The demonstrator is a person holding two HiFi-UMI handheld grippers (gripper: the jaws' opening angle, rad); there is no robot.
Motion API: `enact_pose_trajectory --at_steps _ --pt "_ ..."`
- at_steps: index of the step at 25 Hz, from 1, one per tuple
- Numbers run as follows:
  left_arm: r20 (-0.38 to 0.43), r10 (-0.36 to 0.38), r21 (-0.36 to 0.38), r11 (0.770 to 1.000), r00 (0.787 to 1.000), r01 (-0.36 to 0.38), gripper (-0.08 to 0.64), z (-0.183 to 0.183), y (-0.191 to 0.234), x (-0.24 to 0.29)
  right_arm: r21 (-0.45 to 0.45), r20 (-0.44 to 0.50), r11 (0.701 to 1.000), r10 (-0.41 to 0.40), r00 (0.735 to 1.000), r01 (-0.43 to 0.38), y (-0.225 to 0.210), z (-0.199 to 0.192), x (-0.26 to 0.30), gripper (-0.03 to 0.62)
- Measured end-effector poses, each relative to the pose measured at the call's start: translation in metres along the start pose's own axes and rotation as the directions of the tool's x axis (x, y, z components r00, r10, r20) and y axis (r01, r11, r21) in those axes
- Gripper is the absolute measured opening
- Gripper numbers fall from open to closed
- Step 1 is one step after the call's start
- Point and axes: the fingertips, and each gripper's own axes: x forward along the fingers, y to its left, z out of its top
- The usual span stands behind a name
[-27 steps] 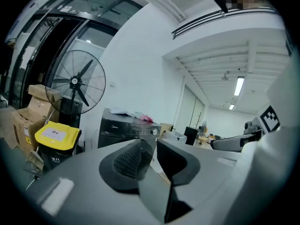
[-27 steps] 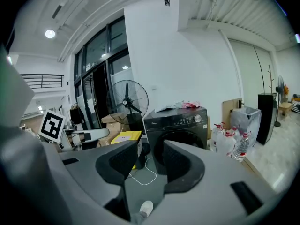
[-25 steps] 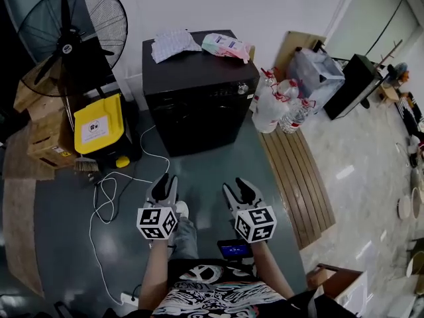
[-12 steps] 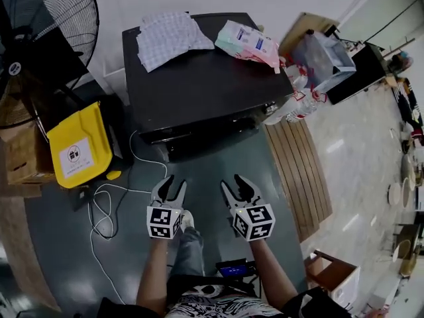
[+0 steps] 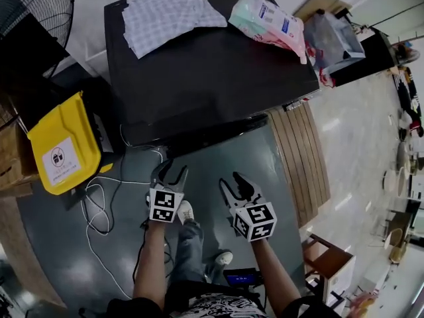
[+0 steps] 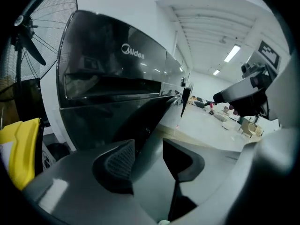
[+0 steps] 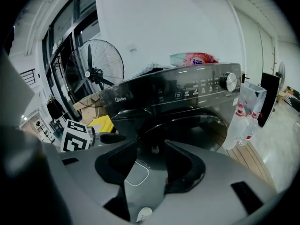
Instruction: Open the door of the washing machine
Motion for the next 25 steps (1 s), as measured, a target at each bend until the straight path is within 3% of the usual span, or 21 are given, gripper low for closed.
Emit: enact_pose_trajectory --at_steps 9,13,25 --pt "-0.077 -0.071 0.066 0.995 0.995 0.076 0.209 -0.016 0.004 0.054 0.080 -0.022 0.997 0.002 1.000 0.000 -0.007 -0.016 0.011 0.183" --pt "-0.103 -0.056 0.070 0.996 0.993 0.063 0.166 -0.014 0.006 0.067 0.099 0.004 0.995 0.016 1.000 -0.016 -0.005 -0.010 0.005 0.182" --pt "-0.116 -0.025 0.089 0.995 0.993 0.035 0.152 -0.014 0.005 0.066 0.100 -0.023 0.995 0.023 0.999 -0.021 -0.012 -0.024 0.002 0.146"
